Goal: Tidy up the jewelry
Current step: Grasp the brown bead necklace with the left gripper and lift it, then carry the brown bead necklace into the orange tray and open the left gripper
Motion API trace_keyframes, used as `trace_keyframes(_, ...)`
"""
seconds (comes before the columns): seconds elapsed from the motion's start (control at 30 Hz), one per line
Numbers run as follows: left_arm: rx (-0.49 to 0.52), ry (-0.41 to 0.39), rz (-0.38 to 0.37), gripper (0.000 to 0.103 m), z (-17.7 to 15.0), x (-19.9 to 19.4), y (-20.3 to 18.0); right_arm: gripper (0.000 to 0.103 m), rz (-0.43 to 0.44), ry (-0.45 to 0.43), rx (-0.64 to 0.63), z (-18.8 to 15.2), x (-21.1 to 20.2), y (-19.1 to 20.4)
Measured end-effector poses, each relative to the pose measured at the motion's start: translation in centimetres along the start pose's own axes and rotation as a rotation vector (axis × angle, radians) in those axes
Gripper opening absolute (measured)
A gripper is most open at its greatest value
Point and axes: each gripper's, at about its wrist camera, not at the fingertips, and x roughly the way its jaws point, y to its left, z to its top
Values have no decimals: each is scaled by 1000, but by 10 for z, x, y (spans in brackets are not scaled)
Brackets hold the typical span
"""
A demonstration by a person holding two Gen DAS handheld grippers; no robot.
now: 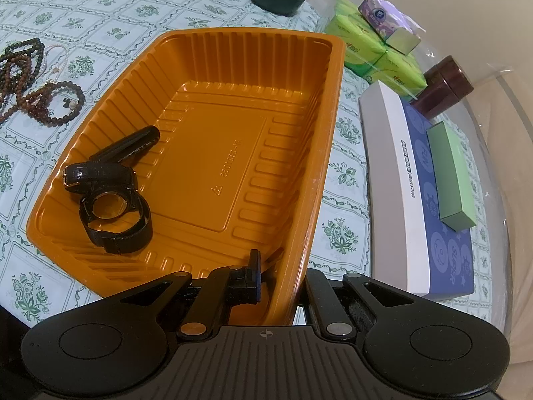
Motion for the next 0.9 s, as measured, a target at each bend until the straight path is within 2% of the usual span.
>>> trace_keyframes(0.07,11,5,0,26,3,3,-1,6,1,0,0,0,0,0)
trace_keyframes(0.17,22,12,-3,6,7,1,-1,6,0,0,-1,0,0,0)
trace_keyframes(0.3,39,-24,-6,6,20,-15,5,6,1,0,0,0,-1,0)
trace_keyframes(0.57,83,-184,59,6,81,-68,36,6,-1,-2,0,0,-1,-1)
trace_keyframes(0.77,86,-296,60,6,125,-107,58,6,-5,-4,-4,0,-2,0)
trace_keyframes(0.9,96,-347,47,6,143,-124,61,6,-5,-6,-8,0,-2,-1)
